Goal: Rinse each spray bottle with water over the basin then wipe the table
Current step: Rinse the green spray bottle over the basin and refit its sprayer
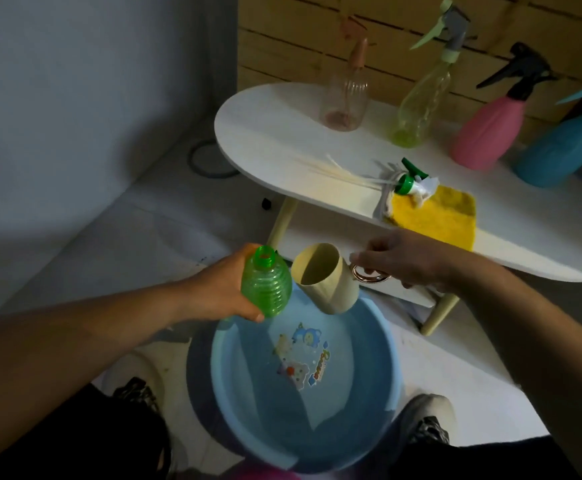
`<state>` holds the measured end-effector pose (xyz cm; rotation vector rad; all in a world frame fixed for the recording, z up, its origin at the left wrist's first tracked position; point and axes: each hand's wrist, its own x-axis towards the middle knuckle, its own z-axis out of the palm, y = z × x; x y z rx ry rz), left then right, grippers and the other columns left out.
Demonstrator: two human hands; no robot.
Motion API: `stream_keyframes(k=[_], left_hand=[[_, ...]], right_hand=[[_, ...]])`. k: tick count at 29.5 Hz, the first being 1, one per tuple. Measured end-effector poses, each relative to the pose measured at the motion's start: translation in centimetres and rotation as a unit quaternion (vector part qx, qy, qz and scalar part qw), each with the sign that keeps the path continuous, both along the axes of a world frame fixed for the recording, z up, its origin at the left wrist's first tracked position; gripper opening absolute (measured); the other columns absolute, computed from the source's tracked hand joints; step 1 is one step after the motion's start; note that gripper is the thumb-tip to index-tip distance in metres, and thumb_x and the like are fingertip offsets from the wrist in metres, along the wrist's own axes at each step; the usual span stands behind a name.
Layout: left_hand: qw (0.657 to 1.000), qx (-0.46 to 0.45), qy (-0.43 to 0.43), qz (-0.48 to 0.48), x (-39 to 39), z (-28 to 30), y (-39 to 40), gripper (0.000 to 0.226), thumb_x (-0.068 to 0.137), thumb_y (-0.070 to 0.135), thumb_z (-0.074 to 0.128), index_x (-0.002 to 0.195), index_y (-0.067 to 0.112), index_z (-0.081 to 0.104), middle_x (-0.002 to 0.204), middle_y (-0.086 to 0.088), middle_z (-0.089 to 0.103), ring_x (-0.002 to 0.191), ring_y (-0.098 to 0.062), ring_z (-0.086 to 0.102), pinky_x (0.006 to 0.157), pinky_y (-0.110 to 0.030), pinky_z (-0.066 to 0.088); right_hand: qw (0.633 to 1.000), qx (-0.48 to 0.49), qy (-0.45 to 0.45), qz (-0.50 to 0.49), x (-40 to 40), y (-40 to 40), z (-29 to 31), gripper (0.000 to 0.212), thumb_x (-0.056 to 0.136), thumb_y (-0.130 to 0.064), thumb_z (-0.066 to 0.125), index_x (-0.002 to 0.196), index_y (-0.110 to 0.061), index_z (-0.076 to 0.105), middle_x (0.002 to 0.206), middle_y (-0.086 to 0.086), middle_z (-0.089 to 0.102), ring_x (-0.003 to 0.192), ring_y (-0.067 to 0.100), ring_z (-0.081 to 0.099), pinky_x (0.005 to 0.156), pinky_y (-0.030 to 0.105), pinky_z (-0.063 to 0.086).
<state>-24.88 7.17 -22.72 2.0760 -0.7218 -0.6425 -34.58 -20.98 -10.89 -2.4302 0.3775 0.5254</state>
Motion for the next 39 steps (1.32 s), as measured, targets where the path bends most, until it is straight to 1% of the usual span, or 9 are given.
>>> stream_keyframes(k=[4, 7, 9, 16, 23, 28, 33, 36, 39], left_hand=[[1.000, 0.015, -0.011, -0.017, 0.2, -0.2, -0.2, 0.097, 0.056, 0.001, 0.095, 0.126, 0.038, 0.040, 0.117, 0.014, 0.058, 0.105, 0.000, 0.060, 0.078, -0.008, 0.047], [0.999, 0.025, -0.009, -0.018, 0.5, -0.4, -0.1, 0.098, 0.057, 0.003, 0.096, 0.128, 0.038, 0.038, 0.117, 0.013, 0.058, 0.108, -0.003, 0.060, 0.082, -0.015, 0.050], [0.999, 0.038, -0.009, -0.022, 0.4, -0.4, 0.0, 0.099, 0.056, 0.007, 0.097, 0.127, 0.040, 0.037, 0.116, 0.016, 0.057, 0.107, -0.002, 0.060, 0.083, -0.016, 0.049], [0.997, 0.071, 0.004, -0.039, 0.1, -0.6, 0.2, 0.098, 0.057, 0.014, 0.100, 0.128, 0.037, 0.037, 0.114, 0.025, 0.050, 0.104, 0.006, 0.054, 0.075, 0.000, 0.041], [0.994, 0.094, 0.007, -0.047, 0.2, -1.2, 0.2, 0.097, 0.058, 0.016, 0.099, 0.127, 0.041, 0.036, 0.115, 0.023, 0.052, 0.108, 0.000, 0.055, 0.082, -0.015, 0.045], [0.993, 0.107, 0.003, -0.054, 0.3, -1.5, -0.1, 0.097, 0.058, 0.017, 0.099, 0.126, 0.043, 0.035, 0.113, 0.026, 0.050, 0.105, 0.001, 0.054, 0.080, -0.012, 0.043], [0.992, 0.117, 0.000, -0.054, 0.7, -1.5, -0.2, 0.097, 0.057, 0.020, 0.099, 0.126, 0.046, 0.035, 0.115, 0.026, 0.051, 0.111, -0.005, 0.056, 0.090, -0.027, 0.050], [0.990, 0.126, -0.002, -0.056, 0.9, -1.6, 0.0, 0.096, 0.059, 0.020, 0.098, 0.128, 0.045, 0.036, 0.117, 0.025, 0.050, 0.111, -0.005, 0.055, 0.086, -0.024, 0.049], [0.990, 0.127, -0.013, -0.052, 1.1, -1.6, 0.1, 0.096, 0.059, 0.016, 0.097, 0.131, 0.040, 0.039, 0.122, 0.018, 0.050, 0.112, -0.007, 0.055, 0.082, -0.021, 0.049]], right_hand=[[0.997, -0.070, 0.045, 0.005, 0.1, 0.4, -3.7, 0.040, 0.097, -0.050, 0.059, 0.094, -0.013, 0.071, 0.090, 0.006, 0.069, 0.074, 0.017, 0.059, 0.063, 0.031, 0.047], [0.992, -0.100, 0.081, 0.009, 0.4, 0.4, -7.1, 0.040, 0.097, -0.052, 0.057, 0.093, -0.015, 0.071, 0.092, 0.004, 0.069, 0.083, 0.019, 0.062, 0.071, 0.033, 0.049], [0.989, -0.114, 0.090, 0.003, 0.2, 0.5, -9.1, 0.037, 0.098, -0.050, 0.055, 0.097, -0.016, 0.071, 0.095, 0.003, 0.067, 0.086, 0.019, 0.061, 0.073, 0.032, 0.046], [0.976, -0.195, 0.100, 0.016, -2.0, 0.1, -17.6, 0.030, 0.103, -0.034, 0.048, 0.113, -0.013, 0.068, 0.114, 0.010, 0.070, 0.102, 0.027, 0.066, 0.075, 0.030, 0.043], [0.953, -0.273, 0.102, 0.084, -3.6, 0.3, -21.2, 0.037, 0.105, -0.042, 0.046, 0.130, -0.021, 0.063, 0.133, 0.005, 0.064, 0.121, 0.025, 0.063, 0.094, 0.032, 0.049], [0.950, -0.260, 0.124, 0.123, -4.3, 1.0, -23.2, 0.038, 0.105, -0.038, 0.047, 0.138, -0.022, 0.058, 0.138, 0.009, 0.060, 0.125, 0.031, 0.060, 0.097, 0.036, 0.048], [0.975, -0.186, 0.112, 0.047, -3.8, 1.3, -23.9, 0.034, 0.102, -0.039, 0.055, 0.118, -0.013, 0.070, 0.119, 0.011, 0.069, 0.110, 0.030, 0.065, 0.084, 0.031, 0.048], [0.988, -0.115, 0.104, -0.025, -3.2, 0.2, -23.0, 0.038, 0.101, -0.044, 0.055, 0.097, -0.010, 0.071, 0.094, 0.008, 0.068, 0.094, 0.028, 0.067, 0.073, 0.030, 0.044], [0.991, -0.041, 0.088, -0.093, -2.7, -1.0, -21.1, 0.042, 0.097, -0.048, 0.061, 0.089, -0.009, 0.072, 0.082, 0.005, 0.065, 0.078, 0.021, 0.062, 0.069, 0.030, 0.045]])
